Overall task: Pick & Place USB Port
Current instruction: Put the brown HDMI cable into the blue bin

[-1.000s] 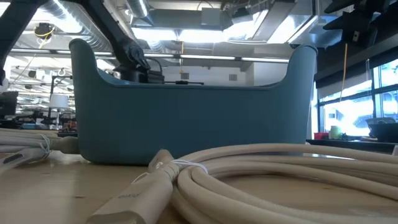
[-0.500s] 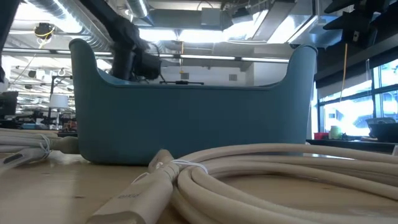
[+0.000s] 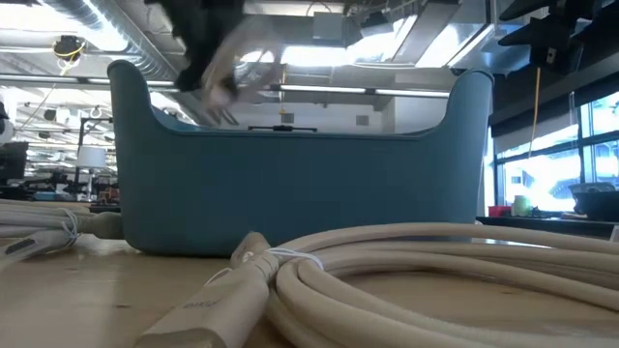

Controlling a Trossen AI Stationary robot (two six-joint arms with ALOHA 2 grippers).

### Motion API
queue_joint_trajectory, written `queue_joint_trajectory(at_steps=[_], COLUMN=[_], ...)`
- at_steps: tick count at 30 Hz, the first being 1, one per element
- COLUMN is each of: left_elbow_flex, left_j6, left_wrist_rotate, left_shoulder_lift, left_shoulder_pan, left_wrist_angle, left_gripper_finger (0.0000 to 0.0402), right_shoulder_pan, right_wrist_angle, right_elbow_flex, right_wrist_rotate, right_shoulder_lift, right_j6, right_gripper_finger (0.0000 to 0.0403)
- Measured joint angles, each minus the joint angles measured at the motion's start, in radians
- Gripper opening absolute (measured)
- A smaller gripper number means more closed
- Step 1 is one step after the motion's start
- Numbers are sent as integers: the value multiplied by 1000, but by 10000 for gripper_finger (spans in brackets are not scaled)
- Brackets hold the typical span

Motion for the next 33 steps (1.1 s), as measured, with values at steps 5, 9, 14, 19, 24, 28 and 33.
queue_joint_trajectory(at_steps=[5, 9, 14, 19, 24, 28, 33], left_elbow_flex=[0, 0, 0, 0, -1, -1, 8], left_j6=[-82, -98, -126, -126, -118, -105, -88], left_wrist_rotate=[75, 53, -38, -40, -64, -74, -106], left_shoulder_lift=[-11, 36, 135, 244, 314, 361, 415], left_shoulder_pan=[-208, -385, -542, -592, -571, -552, -539], left_wrist_angle=[148, 163, 194, 239, 242, 306, 342], left_gripper_finger=[43, 43, 43, 43, 43, 43, 43], right_shoulder_pan=[0, 0, 0, 0, 0, 0, 0], right_wrist_angle=[0, 0, 0, 18, 21, 21, 20], right_elbow_flex=[0, 0, 0, 0, 0, 0, 0], right_wrist_rotate=[15, 15, 50, 67, 67, 67, 62], right_shoulder_lift=[0, 0, 0, 0, 0, 0, 0], right_j6=[4, 6, 7, 7, 19, 23, 23], right_gripper_finger=[147, 147, 147, 147, 147, 147, 147])
